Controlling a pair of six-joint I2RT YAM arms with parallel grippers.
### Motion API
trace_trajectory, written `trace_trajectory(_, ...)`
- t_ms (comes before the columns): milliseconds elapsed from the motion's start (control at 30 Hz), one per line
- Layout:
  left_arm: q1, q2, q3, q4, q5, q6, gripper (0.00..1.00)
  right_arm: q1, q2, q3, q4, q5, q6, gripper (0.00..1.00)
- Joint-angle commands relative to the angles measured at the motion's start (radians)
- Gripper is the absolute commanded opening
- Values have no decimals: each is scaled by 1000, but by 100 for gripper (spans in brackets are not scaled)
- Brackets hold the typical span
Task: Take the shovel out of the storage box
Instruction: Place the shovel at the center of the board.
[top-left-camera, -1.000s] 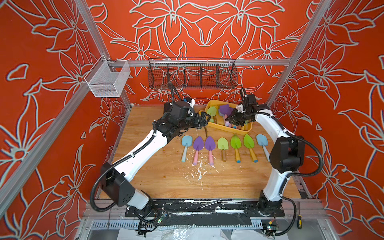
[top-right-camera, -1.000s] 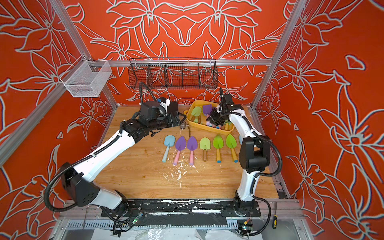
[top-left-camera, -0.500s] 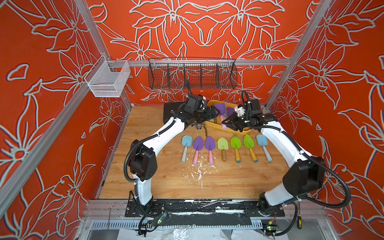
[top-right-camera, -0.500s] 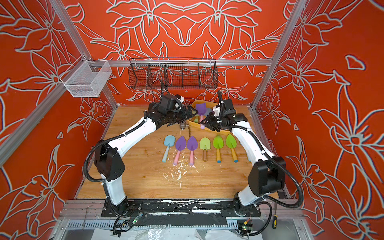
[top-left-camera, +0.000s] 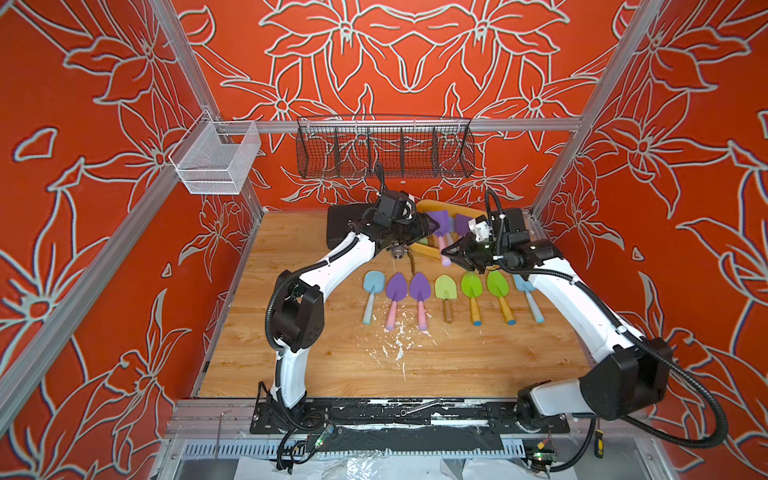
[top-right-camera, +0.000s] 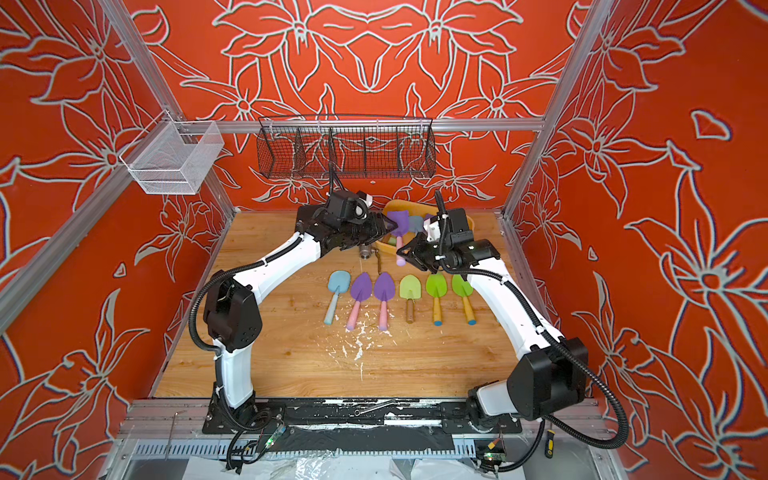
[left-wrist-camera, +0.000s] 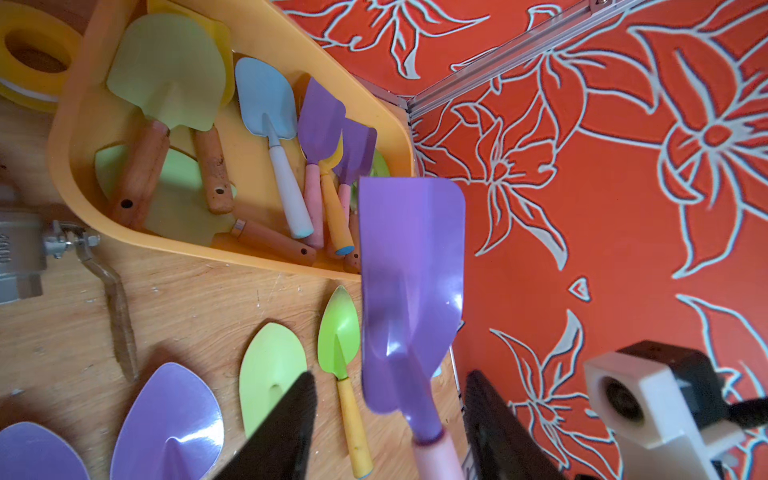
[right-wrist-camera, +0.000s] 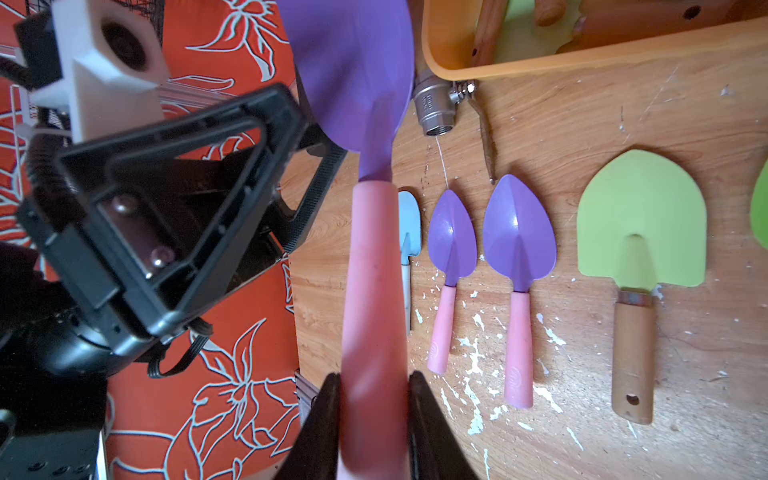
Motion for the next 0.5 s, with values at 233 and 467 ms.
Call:
trace_trajectory(233,20,30,26,17,11,20,32,39,-43,-38,46,-20,41,0)
trace_trajectory(467,22,28,20,1,14,43,11,46,-44,-53,49,-21,44,0)
